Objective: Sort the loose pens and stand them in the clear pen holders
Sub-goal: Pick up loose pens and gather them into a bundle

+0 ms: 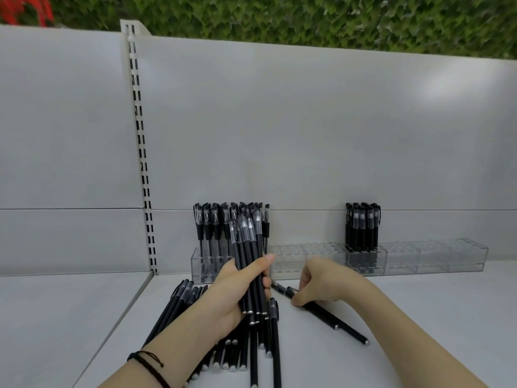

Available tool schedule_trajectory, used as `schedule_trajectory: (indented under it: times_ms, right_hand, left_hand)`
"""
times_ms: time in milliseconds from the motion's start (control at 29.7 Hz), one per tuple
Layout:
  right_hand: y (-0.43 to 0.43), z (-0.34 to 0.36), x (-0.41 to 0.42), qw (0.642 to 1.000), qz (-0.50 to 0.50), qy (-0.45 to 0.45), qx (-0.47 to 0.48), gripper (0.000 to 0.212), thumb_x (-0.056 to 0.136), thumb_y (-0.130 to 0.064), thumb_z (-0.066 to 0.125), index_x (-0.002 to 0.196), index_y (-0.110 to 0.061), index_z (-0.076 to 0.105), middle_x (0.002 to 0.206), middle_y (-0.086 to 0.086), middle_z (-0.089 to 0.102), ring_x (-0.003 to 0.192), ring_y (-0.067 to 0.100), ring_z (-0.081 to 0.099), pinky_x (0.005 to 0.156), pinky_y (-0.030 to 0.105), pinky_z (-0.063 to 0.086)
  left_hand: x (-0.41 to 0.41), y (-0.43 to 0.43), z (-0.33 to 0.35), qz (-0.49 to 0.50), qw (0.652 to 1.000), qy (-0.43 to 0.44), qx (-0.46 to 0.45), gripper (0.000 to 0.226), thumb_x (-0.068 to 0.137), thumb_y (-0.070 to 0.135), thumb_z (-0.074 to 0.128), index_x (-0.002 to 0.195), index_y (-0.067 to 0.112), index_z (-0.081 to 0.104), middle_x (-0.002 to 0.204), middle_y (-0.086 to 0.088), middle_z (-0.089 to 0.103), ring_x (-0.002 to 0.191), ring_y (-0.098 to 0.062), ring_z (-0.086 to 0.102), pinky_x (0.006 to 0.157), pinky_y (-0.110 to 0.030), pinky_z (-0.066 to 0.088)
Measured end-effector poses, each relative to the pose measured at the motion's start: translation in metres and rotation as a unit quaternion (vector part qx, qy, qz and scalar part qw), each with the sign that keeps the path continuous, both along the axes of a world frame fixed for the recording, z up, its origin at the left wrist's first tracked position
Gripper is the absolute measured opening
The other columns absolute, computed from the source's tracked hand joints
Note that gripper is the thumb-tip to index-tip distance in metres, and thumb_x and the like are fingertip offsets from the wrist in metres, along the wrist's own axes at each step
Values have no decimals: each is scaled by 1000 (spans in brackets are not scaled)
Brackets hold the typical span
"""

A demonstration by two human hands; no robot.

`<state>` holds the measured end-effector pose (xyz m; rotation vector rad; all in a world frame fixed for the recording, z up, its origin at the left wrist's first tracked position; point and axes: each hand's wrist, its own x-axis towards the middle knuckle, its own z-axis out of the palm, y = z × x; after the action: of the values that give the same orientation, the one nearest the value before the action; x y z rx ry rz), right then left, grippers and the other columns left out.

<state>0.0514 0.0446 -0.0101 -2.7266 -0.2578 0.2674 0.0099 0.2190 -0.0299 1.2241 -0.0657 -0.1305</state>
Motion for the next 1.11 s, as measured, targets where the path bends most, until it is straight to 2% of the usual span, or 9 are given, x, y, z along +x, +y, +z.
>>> schedule_trajectory:
  times_ms: [235,471,538,639,740,841,941,1042,1110]
  right_hand:
    - [1,3,2,998,12,44,39,14,78,-16,72,87,-12,63,65,-1,51,50,13,43,43,21,35]
    - [-3,2,4,994,10,28,101,14,77,-12,77,80,-10,64,60,-1,49,51,13,40,44,21,34]
    - [-7,6,3,988,2,15,152,13,76,-11,78,81,-8,67,60,0,49,51,13,40,43,20,30]
    - [-12,17,2,947,-12,-3,320,12,77,-11,78,77,-9,67,56,-1,47,49,10,39,43,19,27]
    - [-11,25,-2,861,21,26,507,8,81,-10,73,77,-12,67,58,-3,53,48,7,43,42,16,30]
    - [-4,26,-6,803,56,59,591,4,81,-13,69,79,-13,66,60,-3,59,49,6,48,46,16,35]
    - [3,23,-6,797,74,39,597,7,87,-11,65,80,-12,67,65,-1,60,50,7,47,48,17,36]
    - [7,21,-7,803,87,9,589,4,89,-8,63,86,-8,66,68,2,55,51,8,45,44,16,36]
    - [9,20,-9,807,93,-1,584,2,90,-8,63,88,-7,64,68,3,53,51,9,45,44,17,37]
  left_hand:
    - [-1,-2,0,0,1000,-1,-11,23,81,20,74,82,7,55,61,-4,53,52,-14,51,49,-25,47]
    - [0,-1,1,12,1000,0,-26,21,78,21,75,72,9,59,62,-3,55,53,-13,52,51,-25,48]
    - [-1,-1,2,13,1000,3,-22,20,80,20,74,72,8,60,61,-4,56,53,-13,52,51,-25,48]
    - [-2,0,1,9,1000,3,-14,17,80,21,73,74,7,66,63,-5,60,53,-14,55,53,-25,51]
    - [-2,1,1,-8,1000,-7,-2,18,80,23,73,80,6,68,69,-7,63,58,-15,58,58,-26,53]
    - [-3,-2,1,-12,1000,-19,-8,14,88,16,67,89,3,66,77,-8,67,69,-15,67,60,-26,55]
    - [-6,-4,2,-24,999,-32,-8,13,89,13,65,95,0,65,81,-7,69,77,-15,70,64,-26,56]
    - [-8,-3,4,-20,998,-47,27,19,91,13,64,105,0,66,84,-6,71,73,-15,69,64,-26,56]
    - [-7,-2,3,-17,997,-60,54,25,90,19,65,110,5,66,88,-9,70,73,-19,66,65,-32,57]
